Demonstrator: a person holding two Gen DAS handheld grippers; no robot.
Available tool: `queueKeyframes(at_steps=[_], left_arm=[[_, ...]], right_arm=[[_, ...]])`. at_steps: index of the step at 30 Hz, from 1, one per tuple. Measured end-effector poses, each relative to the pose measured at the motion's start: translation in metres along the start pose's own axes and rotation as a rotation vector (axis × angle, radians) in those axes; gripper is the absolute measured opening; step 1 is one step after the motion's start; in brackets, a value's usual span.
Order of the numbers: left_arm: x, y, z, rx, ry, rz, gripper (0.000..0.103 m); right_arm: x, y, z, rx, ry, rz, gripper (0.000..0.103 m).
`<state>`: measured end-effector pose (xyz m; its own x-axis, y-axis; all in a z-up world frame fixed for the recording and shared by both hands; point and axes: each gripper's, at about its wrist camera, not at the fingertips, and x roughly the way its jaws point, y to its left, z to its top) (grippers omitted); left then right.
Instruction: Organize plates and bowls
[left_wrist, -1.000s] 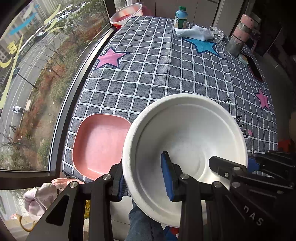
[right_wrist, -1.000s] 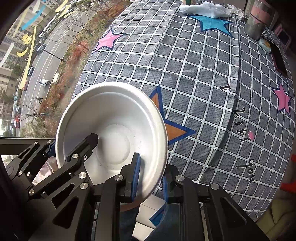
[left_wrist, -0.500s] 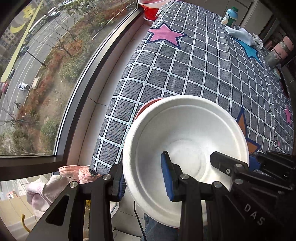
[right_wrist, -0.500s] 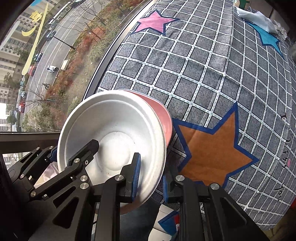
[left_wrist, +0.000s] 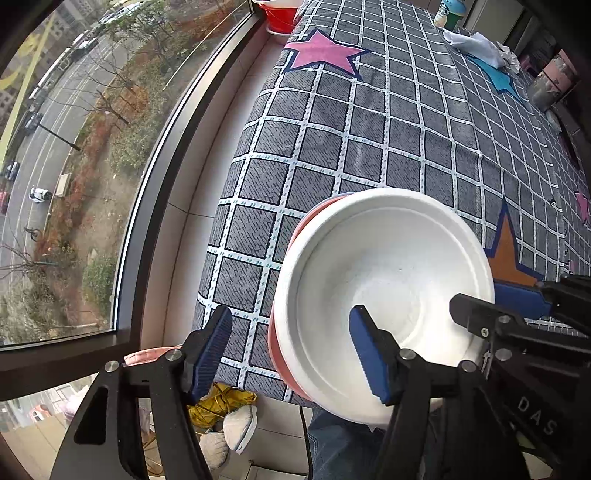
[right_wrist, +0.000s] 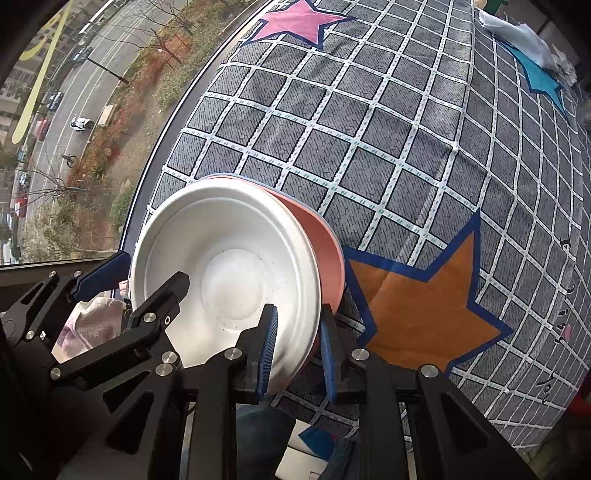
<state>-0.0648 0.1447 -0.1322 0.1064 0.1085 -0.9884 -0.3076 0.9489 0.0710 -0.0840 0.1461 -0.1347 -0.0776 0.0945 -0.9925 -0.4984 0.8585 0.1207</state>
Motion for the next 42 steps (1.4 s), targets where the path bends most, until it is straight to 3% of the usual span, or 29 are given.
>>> queueKeyframes(at_steps=[1,2,3,4,5,11,20,42], left_arm=[[-0.001,0.005,0.000,-0.002,-0.003,0.004,0.078],[-0.001,0.010,0.000,-0.004,-0.005,-0.004,0.081],[-0.001,0.016,0.002,-0.006,-0.003,-0.024,0.083],[-0.001,0.019,0.002,-0.004,0.001,-0.044,0.088],[-0.001,0.024,0.002,0.001,0.003,-0.052,0.088],[-0.010,0.020,-0.001,0.037,0.005,-0.063,0.088],[-0.018,0.000,-0.001,0.077,-0.006,-0.061,0.088],[-0.027,-0.006,-0.006,0.065,-0.016,-0.051,0.088]], right_arm=[[-0.004,0.000,0.002,-0.002,-0.006,-0.042,0.056],[-0.008,-0.002,0.004,0.000,-0.018,-0.062,0.067],[-0.014,-0.006,0.006,0.009,-0.032,-0.047,0.086],[-0.019,-0.009,0.006,0.018,-0.037,-0.023,0.097],[-0.023,-0.011,0.007,0.024,-0.037,-0.019,0.101],[-0.039,0.000,0.006,-0.044,-0.043,-0.169,0.102],[-0.050,0.006,0.000,-0.069,-0.046,-0.167,0.102],[-0.051,0.005,-0.002,-0.066,-0.047,-0.179,0.102]])
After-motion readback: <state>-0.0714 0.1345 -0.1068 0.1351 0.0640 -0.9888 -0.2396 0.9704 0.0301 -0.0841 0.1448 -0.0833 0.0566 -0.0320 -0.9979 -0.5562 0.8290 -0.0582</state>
